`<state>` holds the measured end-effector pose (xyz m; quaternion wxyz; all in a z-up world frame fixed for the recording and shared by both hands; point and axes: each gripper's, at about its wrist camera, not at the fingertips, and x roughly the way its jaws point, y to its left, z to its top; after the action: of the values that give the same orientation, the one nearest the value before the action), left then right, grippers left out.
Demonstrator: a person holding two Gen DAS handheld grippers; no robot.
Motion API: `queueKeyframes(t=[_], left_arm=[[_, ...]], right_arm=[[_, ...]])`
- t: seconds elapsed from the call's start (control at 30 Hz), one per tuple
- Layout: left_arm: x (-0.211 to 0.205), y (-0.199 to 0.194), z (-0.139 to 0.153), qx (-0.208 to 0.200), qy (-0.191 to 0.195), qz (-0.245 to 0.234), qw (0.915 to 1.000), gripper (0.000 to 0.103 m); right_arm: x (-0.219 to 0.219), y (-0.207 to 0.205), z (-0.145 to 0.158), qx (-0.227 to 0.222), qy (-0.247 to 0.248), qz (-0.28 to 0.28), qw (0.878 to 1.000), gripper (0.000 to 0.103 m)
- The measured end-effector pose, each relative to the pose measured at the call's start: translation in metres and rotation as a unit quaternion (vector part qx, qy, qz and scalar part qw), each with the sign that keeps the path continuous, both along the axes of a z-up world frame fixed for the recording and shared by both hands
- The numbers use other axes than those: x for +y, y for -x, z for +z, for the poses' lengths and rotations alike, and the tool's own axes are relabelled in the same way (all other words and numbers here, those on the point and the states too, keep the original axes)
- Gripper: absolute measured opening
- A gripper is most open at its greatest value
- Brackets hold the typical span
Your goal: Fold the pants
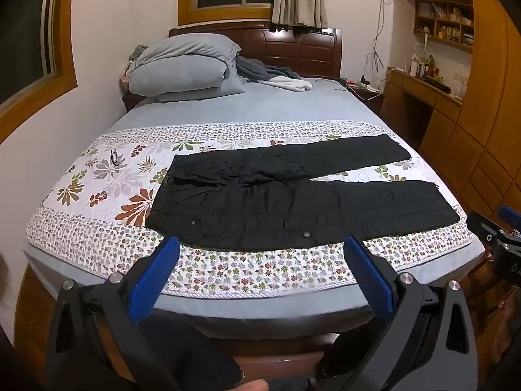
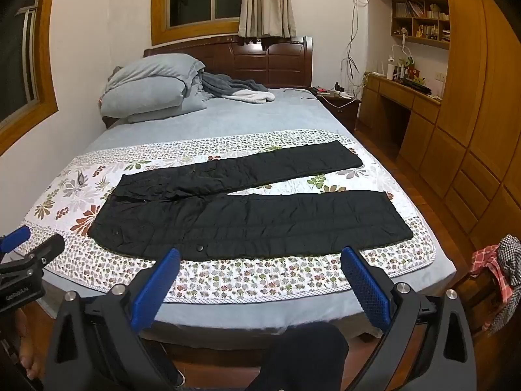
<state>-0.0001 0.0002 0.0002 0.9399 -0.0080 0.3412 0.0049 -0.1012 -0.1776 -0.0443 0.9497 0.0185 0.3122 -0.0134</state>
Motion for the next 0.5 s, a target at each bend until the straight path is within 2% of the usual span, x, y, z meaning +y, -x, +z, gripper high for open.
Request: queueKeyframes(t=[0.5], left_arm=[[0.0041,-0.0006,0.002,0.001,-0.002,0.004,1.0,0.1]], right_arm=[[0.0001,0.0001,0.0002,0.001,0.0,0.0,1.0,0.1]])
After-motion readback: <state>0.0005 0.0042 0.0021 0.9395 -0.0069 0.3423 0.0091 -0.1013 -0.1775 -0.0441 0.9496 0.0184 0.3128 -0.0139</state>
